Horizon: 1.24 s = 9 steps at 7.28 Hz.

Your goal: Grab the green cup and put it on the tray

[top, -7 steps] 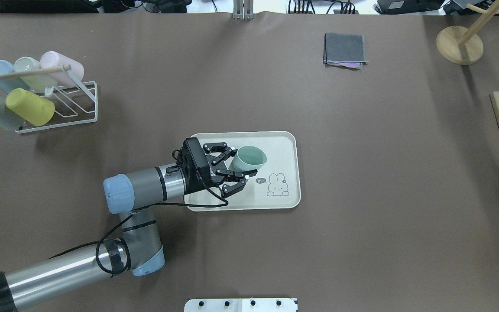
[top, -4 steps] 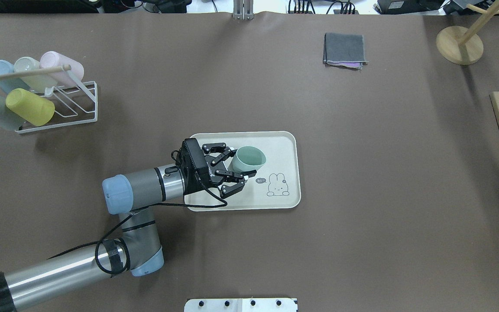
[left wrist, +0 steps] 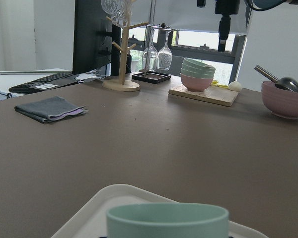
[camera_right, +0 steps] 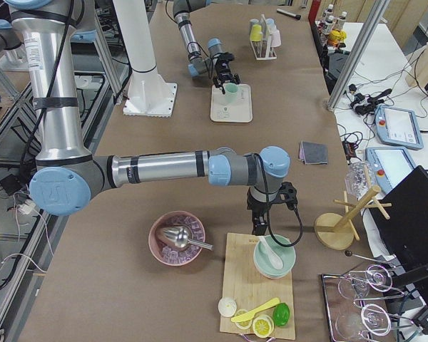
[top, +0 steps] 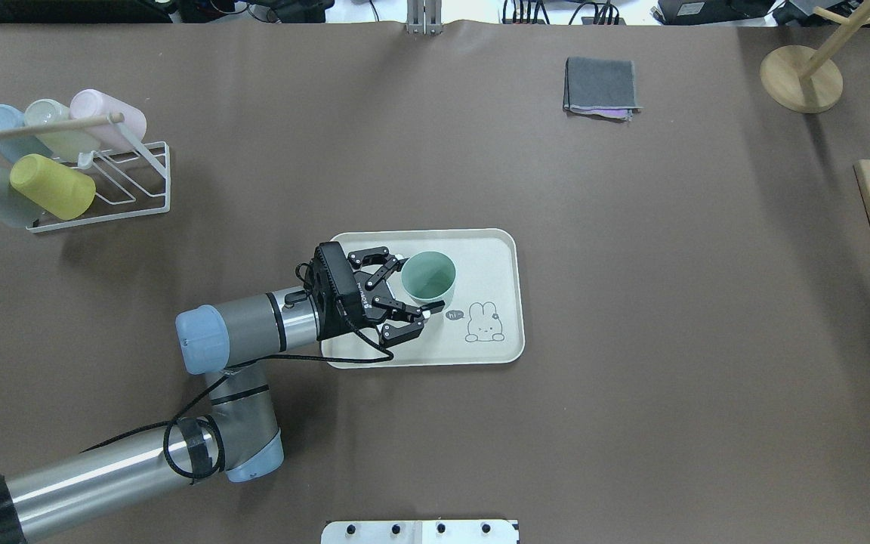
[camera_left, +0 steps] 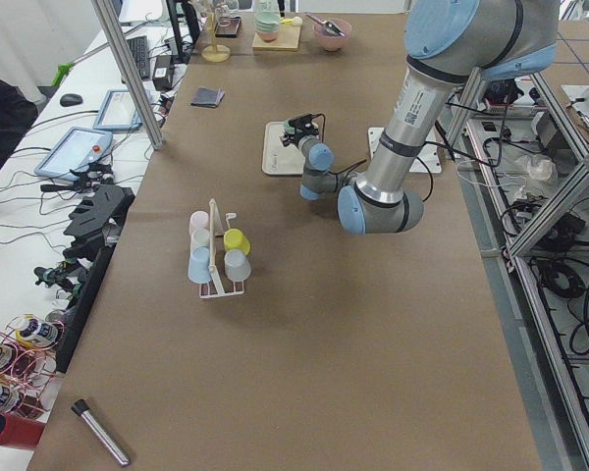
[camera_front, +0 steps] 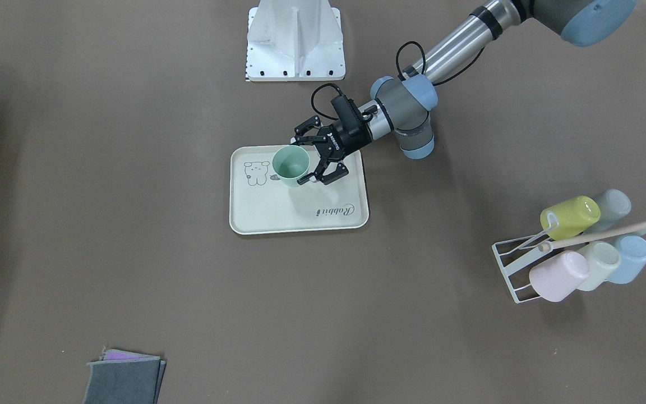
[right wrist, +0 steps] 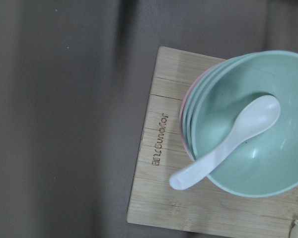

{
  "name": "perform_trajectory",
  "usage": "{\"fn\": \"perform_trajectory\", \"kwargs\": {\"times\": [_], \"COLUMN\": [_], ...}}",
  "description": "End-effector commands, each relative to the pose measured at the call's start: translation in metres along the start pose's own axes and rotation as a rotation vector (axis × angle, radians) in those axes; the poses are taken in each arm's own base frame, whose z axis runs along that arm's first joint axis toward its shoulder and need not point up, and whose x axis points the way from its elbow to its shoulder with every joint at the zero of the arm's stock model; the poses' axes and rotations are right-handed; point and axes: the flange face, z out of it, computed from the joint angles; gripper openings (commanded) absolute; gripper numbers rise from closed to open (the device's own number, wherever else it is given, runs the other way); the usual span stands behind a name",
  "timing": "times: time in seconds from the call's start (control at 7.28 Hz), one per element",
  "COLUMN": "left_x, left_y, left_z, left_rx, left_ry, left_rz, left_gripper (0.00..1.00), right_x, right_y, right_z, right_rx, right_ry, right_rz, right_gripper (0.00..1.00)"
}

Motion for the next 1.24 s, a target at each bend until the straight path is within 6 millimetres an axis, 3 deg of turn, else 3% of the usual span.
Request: {"fn": "perform_trajectory", "kwargs": {"times": [0.0,0.41,0.55,1.1], "left_x": [-0.0018,-0.0028,-0.0035,-0.0055], "left_y": [0.0037,0.0057,0.0074,0.0013], "left_z": [-0.0075,-0.0068,-0.0073,-0.0081], "left_rx": [0.007,0.002,-0.003,0.005], "left_ry": [0.003,-0.001,-0.003,-0.006], "left_rz": [0.001,0.003,0.017,0.036], "left_gripper": [0.83,0.84,0.98,0.99], "right_x": [-0.0002,-0.0007,-0.0007,-0.0016], "right_y": [-0.0003,-0.0010,-0.0010,-0.0025], "right_z": [-0.0003,-0.0009,-0.0009,-0.0021], "right_rx": [0.001,0.002,0.002,0.004], "right_ry": [0.000,0.000,0.000,0.000], "right_rz": [0.000,-0.001,-0.001,-0.003], "right_gripper": [1.00,1.00,1.00,1.00]}}
